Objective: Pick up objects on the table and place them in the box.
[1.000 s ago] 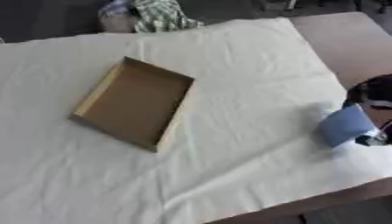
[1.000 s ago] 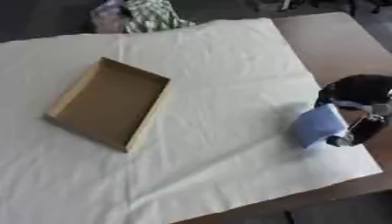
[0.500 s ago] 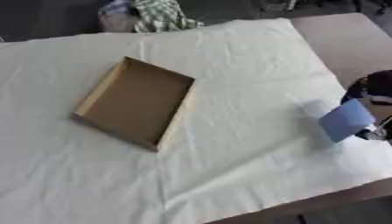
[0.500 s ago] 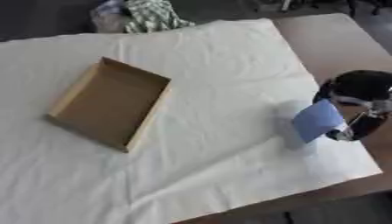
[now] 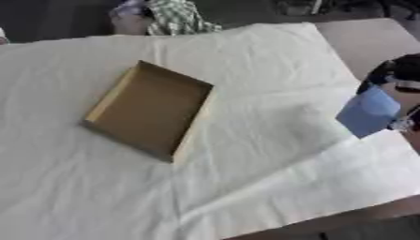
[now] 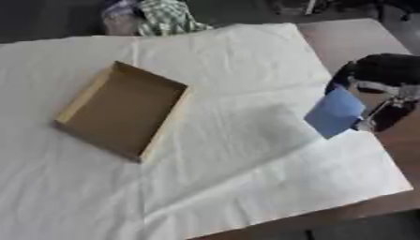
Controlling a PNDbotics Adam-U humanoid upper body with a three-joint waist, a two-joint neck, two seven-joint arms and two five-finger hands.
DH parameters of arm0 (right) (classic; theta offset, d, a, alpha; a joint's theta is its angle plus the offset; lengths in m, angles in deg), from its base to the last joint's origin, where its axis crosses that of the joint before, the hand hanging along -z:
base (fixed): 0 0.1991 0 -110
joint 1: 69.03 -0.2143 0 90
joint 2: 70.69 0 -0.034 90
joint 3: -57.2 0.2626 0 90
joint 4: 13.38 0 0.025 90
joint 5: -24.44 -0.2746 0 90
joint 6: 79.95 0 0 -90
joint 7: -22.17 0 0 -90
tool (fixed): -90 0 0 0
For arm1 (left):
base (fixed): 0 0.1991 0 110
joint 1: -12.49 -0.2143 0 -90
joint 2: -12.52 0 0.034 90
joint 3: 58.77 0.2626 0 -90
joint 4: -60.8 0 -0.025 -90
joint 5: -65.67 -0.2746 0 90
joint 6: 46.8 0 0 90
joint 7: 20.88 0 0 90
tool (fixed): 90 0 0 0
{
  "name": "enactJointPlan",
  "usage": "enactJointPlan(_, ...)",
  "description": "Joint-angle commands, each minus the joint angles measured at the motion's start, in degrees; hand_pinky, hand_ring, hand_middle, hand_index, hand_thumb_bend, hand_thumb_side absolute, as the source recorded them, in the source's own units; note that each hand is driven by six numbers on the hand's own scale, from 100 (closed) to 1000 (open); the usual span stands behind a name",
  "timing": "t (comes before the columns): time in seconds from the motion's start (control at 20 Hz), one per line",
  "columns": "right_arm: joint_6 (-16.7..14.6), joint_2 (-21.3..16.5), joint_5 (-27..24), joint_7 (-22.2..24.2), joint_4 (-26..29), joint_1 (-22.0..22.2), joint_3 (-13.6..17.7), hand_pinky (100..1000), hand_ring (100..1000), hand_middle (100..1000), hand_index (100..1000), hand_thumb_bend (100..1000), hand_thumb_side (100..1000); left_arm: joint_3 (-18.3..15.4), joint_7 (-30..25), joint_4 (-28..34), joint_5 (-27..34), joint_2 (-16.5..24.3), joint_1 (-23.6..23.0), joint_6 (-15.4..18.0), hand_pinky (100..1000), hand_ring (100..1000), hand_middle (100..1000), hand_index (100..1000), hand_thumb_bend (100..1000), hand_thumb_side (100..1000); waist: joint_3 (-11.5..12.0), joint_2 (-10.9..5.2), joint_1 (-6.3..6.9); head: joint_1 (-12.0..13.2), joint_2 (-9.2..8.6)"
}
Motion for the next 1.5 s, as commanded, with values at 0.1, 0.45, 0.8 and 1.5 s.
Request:
enactJointPlan(0.1, 0.1, -1.7, -2.1, 1.5, 2.4, -2.8, 0.1, 770, 670, 535, 647, 219, 103, 0.0, -0.5, 0.8, 0.4, 0.6, 0.8, 0.0, 636, 658, 549, 724, 386, 642, 0.2, -1.21, -0.32, 0.2, 0.08)
enactJointPlan(0.45, -0.3, -0.5, -3.5, 5.2, 4.2, -9.8, -2.6, 752, 661, 528, 636, 194, 181, 0.2, -0.8, 0.8, 0.7, 0.5, 0.8, -0.1, 635, 659, 549, 723, 384, 642, 1.0, -1.60, -0.80, 0.1, 0.55)
enactJointPlan(0.8, -1.4, 3.1, -4.4, 8.4, 2.7, -17.8, -6.1, 744, 653, 522, 632, 170, 178, 0.5, -1.2, 0.8, 1.1, 0.4, 1.0, -0.2, 634, 659, 549, 723, 383, 643, 1.8, -1.93, -1.28, 0.3, 0.86)
enactJointPlan(1.5, -3.3, 14.3, -4.1, 13.1, -7.3, -33.5, -10.8, 741, 644, 513, 627, 103, 215, 1.5, -2.6, 0.8, 2.3, -0.1, 1.7, -0.4, 633, 661, 546, 722, 382, 641, 3.6, -2.98, -2.09, -0.2, 1.39)
